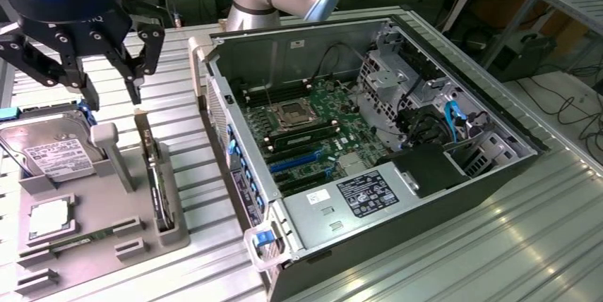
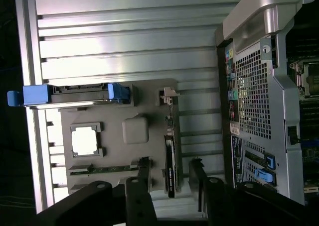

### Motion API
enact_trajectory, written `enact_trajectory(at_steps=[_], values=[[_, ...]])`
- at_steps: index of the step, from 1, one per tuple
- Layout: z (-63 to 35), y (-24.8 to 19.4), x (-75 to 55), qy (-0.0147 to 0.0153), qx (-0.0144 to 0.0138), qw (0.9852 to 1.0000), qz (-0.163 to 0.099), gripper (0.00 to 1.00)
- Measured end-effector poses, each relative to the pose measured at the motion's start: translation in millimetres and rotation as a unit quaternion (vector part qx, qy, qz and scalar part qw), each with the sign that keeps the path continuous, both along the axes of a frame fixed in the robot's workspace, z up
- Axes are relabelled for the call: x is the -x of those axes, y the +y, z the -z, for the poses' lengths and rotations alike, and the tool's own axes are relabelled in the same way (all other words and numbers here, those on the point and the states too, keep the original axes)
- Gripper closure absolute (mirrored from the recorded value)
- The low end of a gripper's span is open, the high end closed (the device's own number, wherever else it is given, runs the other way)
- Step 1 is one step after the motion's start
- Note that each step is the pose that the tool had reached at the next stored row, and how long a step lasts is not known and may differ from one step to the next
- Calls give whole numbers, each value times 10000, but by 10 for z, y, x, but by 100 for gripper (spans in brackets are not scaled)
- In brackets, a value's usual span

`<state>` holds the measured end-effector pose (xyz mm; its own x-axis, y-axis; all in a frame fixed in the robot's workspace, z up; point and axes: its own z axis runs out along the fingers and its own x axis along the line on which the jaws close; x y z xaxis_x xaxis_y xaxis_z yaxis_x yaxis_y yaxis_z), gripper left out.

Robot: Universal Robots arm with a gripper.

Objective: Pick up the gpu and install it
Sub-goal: 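Pick up the gpu and move the gpu toward the slot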

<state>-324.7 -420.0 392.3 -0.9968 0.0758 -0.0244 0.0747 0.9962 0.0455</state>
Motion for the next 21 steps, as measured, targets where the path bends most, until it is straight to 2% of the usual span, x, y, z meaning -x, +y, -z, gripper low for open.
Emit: enact_trajectory(at_steps=[2,5,6,11,14,16,17,18,21], values=[[0,0,0,0,0,10000,0,46],[0,0,0,0,0,10000,0,40],[0,2,0,0,0,10000,-1,34],[7,-5,1,0,0,10000,-76,34],[20,-9,1,0,0,9997,-261,34],[29,-34,1,1,0,9995,-314,34],[34,-76,0,-1,-17,9995,-313,34],[38,-94,-1,-1,-19,9995,-313,34],[45,-99,-1,0,-19,9995,-313,34]])
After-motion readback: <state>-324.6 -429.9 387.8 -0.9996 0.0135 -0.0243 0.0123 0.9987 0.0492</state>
